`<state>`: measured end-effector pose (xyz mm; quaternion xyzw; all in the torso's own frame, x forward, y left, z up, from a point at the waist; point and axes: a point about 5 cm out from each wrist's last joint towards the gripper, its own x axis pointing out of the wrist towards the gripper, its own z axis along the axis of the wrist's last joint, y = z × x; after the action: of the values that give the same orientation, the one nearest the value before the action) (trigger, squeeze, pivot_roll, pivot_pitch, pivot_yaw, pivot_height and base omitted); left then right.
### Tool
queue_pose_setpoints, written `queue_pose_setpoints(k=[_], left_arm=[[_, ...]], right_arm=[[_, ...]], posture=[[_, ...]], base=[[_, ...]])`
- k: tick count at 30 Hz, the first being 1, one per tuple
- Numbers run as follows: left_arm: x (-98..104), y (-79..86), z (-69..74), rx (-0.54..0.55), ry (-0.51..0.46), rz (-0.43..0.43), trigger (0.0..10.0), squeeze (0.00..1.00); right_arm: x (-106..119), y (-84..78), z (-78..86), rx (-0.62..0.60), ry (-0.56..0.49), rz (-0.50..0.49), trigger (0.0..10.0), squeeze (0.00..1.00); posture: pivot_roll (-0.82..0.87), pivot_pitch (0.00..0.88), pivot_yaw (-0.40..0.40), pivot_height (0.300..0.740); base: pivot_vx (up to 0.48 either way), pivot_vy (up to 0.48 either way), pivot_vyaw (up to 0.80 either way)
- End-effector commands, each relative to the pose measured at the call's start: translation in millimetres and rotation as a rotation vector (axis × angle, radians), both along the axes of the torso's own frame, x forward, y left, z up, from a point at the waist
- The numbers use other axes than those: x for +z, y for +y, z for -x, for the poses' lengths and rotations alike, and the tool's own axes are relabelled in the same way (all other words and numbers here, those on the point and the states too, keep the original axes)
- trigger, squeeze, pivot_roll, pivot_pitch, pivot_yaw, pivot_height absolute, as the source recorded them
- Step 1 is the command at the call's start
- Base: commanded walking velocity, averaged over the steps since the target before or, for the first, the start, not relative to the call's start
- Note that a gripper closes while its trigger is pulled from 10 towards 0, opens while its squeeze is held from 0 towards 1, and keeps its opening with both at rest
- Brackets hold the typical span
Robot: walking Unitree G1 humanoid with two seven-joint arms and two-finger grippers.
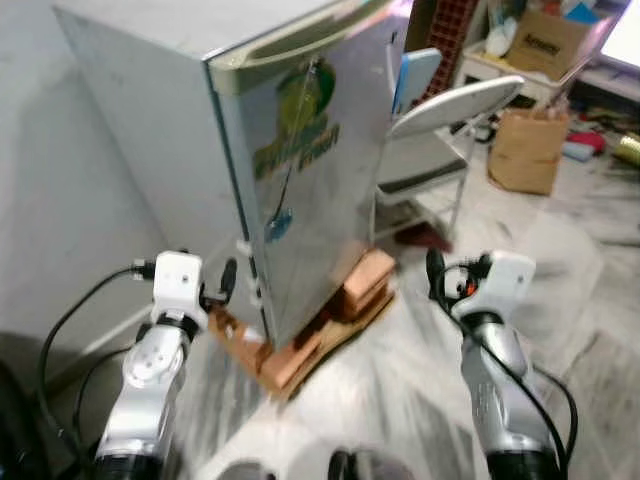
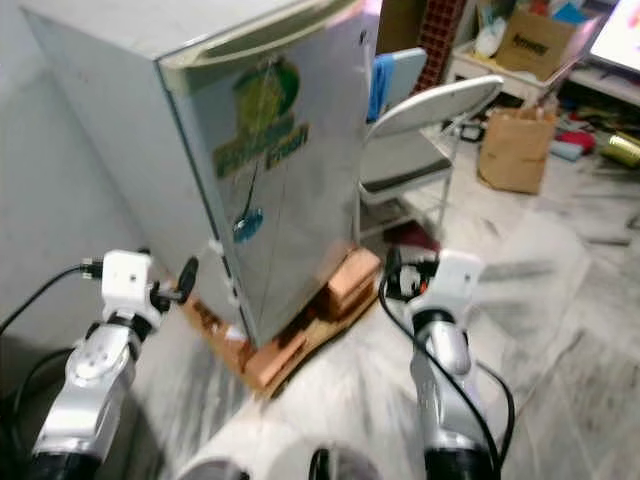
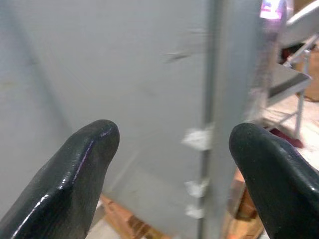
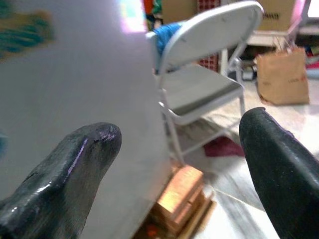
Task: Restocking fridge
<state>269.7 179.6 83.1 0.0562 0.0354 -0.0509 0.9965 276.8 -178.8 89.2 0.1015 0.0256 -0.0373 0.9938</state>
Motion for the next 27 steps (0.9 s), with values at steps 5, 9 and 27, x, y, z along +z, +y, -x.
queue_pose_setpoints(k=[5,9,27], left_arm=[[-2,9.6,6.9,0.019,0.01,-0.013,10.0,0.0],[-4,8.8,6.9,0.001,0.022,-0.009,10.0,0.0],[5,8.7,-7.6,-0.018,-0.011,-0.001,10.0,0.0]], right_arm=[[0,4.3,2.6,0.004,0.012,0.003,10.0,0.0],[0,5.5,2.8,0.008,0.017,0.01,10.0,0.0],[7,5.8,3.0,0.012,0.009,0.027,10.0,0.0]], posture=[[0.07,0.071,-0.019,0.74],[0.07,0.074,-0.017,0.74],[0.07,0.111,-0.016,0.74]], base=[[0.0,0.0,-0.72],[0.0,0.0,-0.8],[0.0,0.0,-0.25]])
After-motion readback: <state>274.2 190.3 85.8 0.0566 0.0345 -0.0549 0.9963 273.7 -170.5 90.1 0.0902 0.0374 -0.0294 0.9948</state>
